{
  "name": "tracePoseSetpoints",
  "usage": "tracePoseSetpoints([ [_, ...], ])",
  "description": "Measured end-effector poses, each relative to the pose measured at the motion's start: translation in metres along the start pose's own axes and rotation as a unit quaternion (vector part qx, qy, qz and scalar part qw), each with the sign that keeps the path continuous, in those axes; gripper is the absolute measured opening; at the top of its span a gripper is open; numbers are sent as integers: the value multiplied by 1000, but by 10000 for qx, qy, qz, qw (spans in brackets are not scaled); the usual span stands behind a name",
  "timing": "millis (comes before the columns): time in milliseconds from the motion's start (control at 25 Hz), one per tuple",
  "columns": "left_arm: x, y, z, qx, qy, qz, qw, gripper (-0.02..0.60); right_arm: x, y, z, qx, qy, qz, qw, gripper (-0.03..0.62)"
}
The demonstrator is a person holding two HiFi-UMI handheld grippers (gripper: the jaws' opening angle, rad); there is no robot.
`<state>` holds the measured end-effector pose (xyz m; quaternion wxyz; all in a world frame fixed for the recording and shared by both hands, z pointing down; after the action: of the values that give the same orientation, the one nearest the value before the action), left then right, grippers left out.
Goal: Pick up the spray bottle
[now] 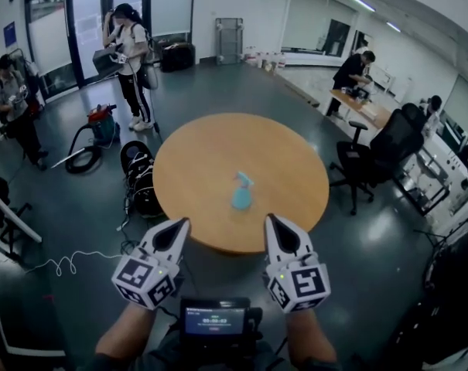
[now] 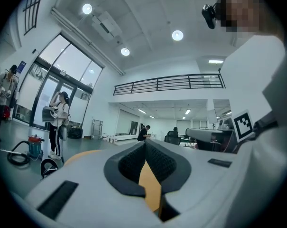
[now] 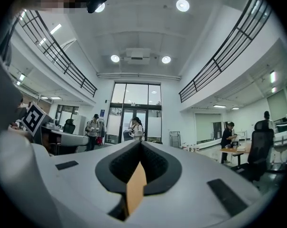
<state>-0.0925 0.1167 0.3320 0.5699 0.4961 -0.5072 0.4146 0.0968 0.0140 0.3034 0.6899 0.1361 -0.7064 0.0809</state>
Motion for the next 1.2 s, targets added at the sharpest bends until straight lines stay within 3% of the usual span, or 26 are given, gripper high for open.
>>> tracePoseSetpoints([
  [200, -10, 33, 28, 238, -36, -17, 9997, 3, -8, -7, 31, 235, -71, -50, 9997, 9],
  [440, -11, 63, 51, 786, 87, -88, 9968, 3, -2, -21, 53, 985, -21, 192, 9950, 9],
  [920, -11, 94, 101, 641, -5, -276, 9976, 3, -7, -41, 92, 952, 37, -6, 9955, 9],
  [1200, -19, 87, 147, 504, -65, -133, 9986, 3, -3, -89, 115, 845, -103, 68, 9963, 14],
])
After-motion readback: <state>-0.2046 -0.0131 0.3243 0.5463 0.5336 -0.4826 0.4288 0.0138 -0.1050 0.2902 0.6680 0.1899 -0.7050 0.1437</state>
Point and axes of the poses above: the fingertips, and each gripper's own axes: z forward along the fingers, y to its left, x out of its underside, the point moved 5 cm from there along -z, backward along the fingers, and after that the axes turned 15 degrees about -x, right-handed, at the moved point
